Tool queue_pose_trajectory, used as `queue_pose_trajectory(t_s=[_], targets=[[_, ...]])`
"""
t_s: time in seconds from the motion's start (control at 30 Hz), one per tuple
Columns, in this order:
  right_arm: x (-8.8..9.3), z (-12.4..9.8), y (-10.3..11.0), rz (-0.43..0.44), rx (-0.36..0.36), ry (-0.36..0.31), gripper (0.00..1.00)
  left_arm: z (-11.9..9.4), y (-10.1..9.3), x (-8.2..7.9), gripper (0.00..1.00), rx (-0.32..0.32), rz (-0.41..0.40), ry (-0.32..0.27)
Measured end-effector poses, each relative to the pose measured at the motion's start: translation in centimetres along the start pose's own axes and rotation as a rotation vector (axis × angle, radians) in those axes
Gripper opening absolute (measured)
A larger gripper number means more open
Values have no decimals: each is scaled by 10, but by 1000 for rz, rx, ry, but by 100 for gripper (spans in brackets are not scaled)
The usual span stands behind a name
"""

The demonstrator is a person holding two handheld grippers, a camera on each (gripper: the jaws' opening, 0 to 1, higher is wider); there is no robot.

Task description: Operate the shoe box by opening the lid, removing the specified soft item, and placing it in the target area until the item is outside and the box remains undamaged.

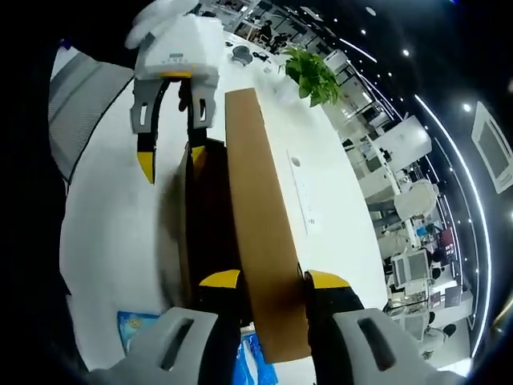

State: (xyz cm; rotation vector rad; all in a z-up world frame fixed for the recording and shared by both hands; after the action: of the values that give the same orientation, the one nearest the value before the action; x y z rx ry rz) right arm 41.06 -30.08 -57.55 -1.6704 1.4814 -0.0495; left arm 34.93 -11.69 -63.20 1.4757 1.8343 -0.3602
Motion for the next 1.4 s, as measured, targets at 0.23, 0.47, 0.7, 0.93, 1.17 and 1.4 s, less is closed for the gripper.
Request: queue_pose_trajectory(t_s=[0.23,0.47,0.7,0.93,1.17,1.4], targets=[[1,0,-1,17,1,-17,28,-42,7,-34,44,-106,-39,-40],[1,2,-2,24,4,-30,28,-56,38,-53,52,-183,86,-13],[2,4,-2,25,3,-33,28,-42,59,-43,55,-182,240,121],[1,4,-2,26,2,-34,28,-22,62,-34,57,-161,285,167],[1,4,-3,29,-3,-30,28,-8,64,-28,52,-147,311,189],[1,4,-2,32,-7,-22,28,-7,69,-28,46,-133,344,204]])
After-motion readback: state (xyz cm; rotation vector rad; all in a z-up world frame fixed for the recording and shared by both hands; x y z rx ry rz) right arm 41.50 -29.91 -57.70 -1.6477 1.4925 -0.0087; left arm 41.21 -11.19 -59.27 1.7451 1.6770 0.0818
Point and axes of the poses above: the point that each gripper's makers call its tool centre point, and the gripper's own axes: z roughly forward along the fingers, y roughly to its left, x roughly out of its underside, the point moved 8 cm from there along -z, roughly backward along the fingers, and after that the axes turned 8 degrees about -y, right-handed, at the moved point
